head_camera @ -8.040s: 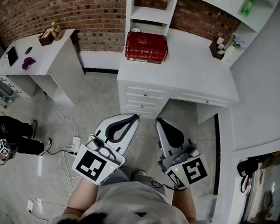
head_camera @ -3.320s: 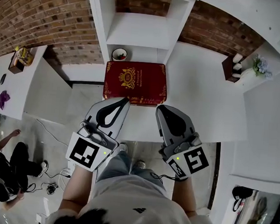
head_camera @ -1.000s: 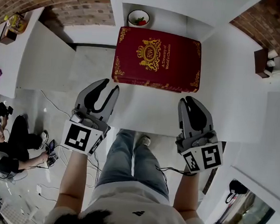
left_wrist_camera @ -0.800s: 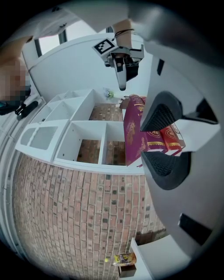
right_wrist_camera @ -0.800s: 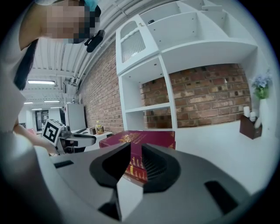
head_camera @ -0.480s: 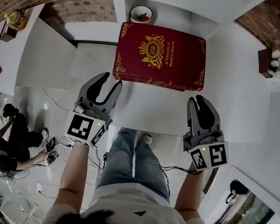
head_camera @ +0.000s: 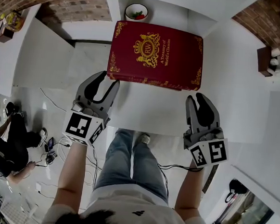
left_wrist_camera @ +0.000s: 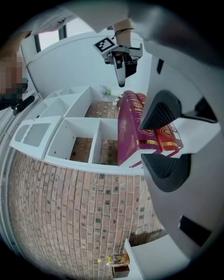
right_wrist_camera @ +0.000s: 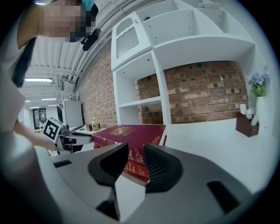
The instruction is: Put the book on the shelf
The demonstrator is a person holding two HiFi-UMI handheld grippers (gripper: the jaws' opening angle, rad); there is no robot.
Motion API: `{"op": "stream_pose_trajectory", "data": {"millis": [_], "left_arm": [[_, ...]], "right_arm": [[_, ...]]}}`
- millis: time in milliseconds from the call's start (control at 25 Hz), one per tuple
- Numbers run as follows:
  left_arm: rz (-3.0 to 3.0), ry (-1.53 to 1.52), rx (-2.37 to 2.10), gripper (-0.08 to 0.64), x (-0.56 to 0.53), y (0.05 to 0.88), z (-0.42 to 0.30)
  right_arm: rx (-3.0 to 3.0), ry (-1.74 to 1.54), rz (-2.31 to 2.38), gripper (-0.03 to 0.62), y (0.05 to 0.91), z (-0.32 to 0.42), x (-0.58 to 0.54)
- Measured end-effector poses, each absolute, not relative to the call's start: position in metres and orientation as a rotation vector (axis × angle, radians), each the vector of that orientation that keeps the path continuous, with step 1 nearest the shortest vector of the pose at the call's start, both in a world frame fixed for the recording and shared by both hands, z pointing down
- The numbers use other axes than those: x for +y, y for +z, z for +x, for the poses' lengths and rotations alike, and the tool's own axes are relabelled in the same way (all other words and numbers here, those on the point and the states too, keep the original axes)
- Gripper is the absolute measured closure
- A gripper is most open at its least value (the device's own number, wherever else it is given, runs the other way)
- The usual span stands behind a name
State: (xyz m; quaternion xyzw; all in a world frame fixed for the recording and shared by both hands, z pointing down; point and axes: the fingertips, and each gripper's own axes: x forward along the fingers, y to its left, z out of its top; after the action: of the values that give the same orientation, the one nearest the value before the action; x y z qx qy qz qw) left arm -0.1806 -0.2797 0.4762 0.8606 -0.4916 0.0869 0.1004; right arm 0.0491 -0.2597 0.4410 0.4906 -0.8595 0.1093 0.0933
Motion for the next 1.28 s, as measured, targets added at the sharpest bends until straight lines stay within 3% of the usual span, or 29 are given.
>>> {"op": "stream_pose_trajectory", "data": {"millis": [960, 1280], "left_arm": [[2.489, 0.258, -1.522, 0.379, -0.285, 0.482, -0.173], [2.529, 0.256, -1.477, 0.327, -0.284, 0.483, -0.164]], "right_arm": [[-2.601, 0.330, 1.255, 0.405, 0.473, 0.059, -0.282], [-2.625, 0.318, 1.178, 0.394, 0.479, 0.051, -0.286]]}}
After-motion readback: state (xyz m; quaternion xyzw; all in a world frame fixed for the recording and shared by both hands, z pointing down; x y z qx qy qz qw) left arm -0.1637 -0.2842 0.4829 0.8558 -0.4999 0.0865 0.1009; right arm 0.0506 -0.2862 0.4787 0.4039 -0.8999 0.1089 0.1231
